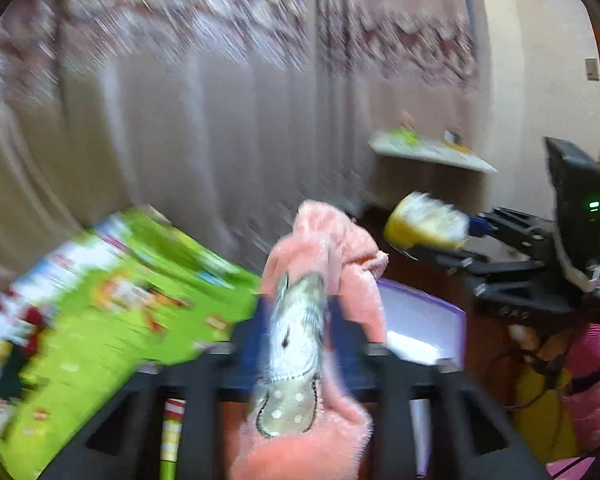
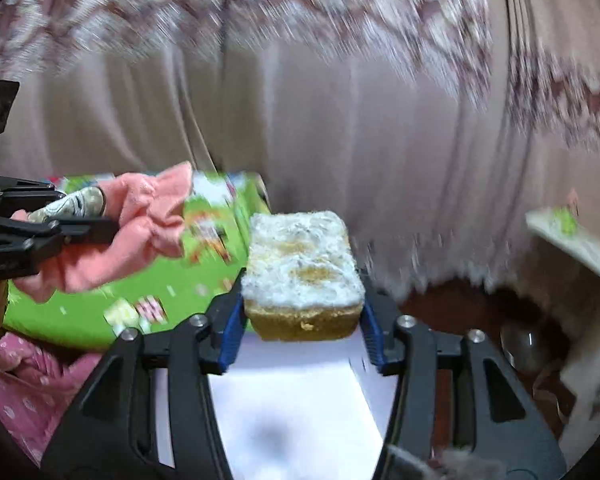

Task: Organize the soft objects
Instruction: 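Carry the slipper and sponge to the purple box and open both tools, then move both tools back over the pile on the mat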

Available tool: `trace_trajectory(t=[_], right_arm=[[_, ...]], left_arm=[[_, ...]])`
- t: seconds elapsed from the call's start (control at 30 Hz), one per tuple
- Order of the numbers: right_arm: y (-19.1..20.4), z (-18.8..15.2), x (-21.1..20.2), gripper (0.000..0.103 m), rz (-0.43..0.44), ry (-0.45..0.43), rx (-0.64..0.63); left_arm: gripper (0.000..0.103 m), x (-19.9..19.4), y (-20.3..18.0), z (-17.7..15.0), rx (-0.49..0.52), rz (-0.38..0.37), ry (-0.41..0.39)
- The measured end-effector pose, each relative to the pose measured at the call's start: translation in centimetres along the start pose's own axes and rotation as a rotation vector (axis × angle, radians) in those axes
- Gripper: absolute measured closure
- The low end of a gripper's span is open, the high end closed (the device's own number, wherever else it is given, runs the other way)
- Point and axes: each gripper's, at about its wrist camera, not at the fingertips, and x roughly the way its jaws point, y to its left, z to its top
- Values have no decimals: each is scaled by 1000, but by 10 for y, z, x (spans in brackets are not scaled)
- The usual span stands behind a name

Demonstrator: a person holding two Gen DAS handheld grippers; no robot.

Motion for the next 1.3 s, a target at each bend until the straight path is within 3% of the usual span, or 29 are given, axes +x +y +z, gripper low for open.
trace_trajectory(t=[0.07, 0.1, 0.2, 0.27, 0.37, 0.5, 0.63, 0.8, 0.93, 1.07, 1.2, 1.3], right_arm=[[-10, -15, 18, 14, -59, 107, 1], [-15, -22, 24, 13, -98, 137, 5], [-25, -28, 28, 13, -86, 162, 43], [-29, -26, 27, 12, -75, 148, 63], [-23, -15, 32, 11, -27, 135, 106], [33, -8, 60, 10, 128, 182, 90], [112, -10, 91, 10, 278, 271, -51], [226, -16, 133, 10, 473, 368, -262], [282, -3, 175, 10, 597, 428, -244], [334, 23, 239, 10, 641, 491, -89], [381, 45, 284, 10, 655, 537, 13], [424, 64, 308, 10, 694, 540, 40]], left_arm=[[21, 23, -1, -7, -35, -44, 64], [21, 33, 0, -15, -63, -43, 88], [21, 39, 9, -31, -111, 5, 124], [21, 30, 28, -40, -138, 50, 108], [19, 6, 76, -64, -153, 225, 89], [18, -25, 147, -122, -230, 481, 145], [18, -69, 215, -182, -400, 620, 166], [18, -125, 298, -233, -610, 790, 123], [18, -145, 349, -262, -692, 912, 108], [18, -153, 381, -280, -760, 937, 82], [18, -154, 398, -298, -874, 865, 80], [18, -162, 402, -309, -959, 822, 37]])
